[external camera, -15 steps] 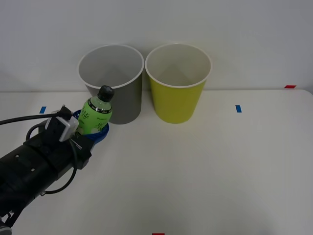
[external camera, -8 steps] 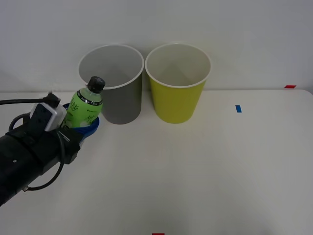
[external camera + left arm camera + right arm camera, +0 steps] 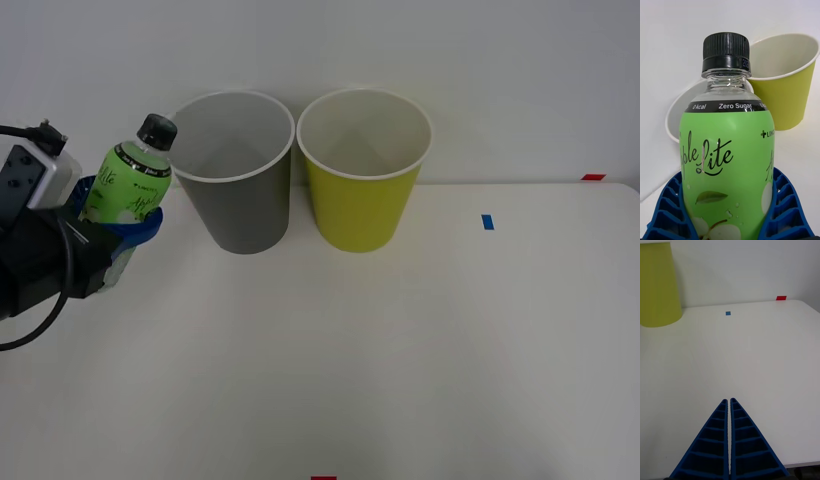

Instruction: Put cans in the gray bin and PET bottles in the light green bin.

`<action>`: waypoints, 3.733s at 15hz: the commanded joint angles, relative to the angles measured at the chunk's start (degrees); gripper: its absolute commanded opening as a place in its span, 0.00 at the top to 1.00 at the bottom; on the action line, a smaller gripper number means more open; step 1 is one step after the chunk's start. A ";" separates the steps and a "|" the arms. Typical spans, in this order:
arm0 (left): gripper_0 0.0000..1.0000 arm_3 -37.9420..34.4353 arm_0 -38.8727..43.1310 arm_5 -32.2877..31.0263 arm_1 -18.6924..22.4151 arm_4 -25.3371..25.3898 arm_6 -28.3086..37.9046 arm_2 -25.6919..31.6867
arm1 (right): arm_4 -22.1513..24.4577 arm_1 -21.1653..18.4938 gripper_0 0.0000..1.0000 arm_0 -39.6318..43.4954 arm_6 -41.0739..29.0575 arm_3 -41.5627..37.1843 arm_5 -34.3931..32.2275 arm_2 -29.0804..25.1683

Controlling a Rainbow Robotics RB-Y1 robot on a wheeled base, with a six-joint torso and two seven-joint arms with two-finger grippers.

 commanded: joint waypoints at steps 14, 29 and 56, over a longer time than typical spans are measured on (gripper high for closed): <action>1.00 21.10 -45.81 27.22 -6.79 4.86 3.51 4.40 | 0.00 0.00 1.00 0.00 0.00 0.00 0.00 0.00; 1.00 37.97 -50.91 -16.90 -10.92 -14.12 19.86 -27.42 | 0.00 0.00 1.00 0.00 0.00 0.00 0.00 0.00; 1.00 63.90 -61.54 -42.66 -12.50 -13.86 23.72 -47.28 | 0.00 0.00 1.00 0.00 0.00 0.00 0.00 0.00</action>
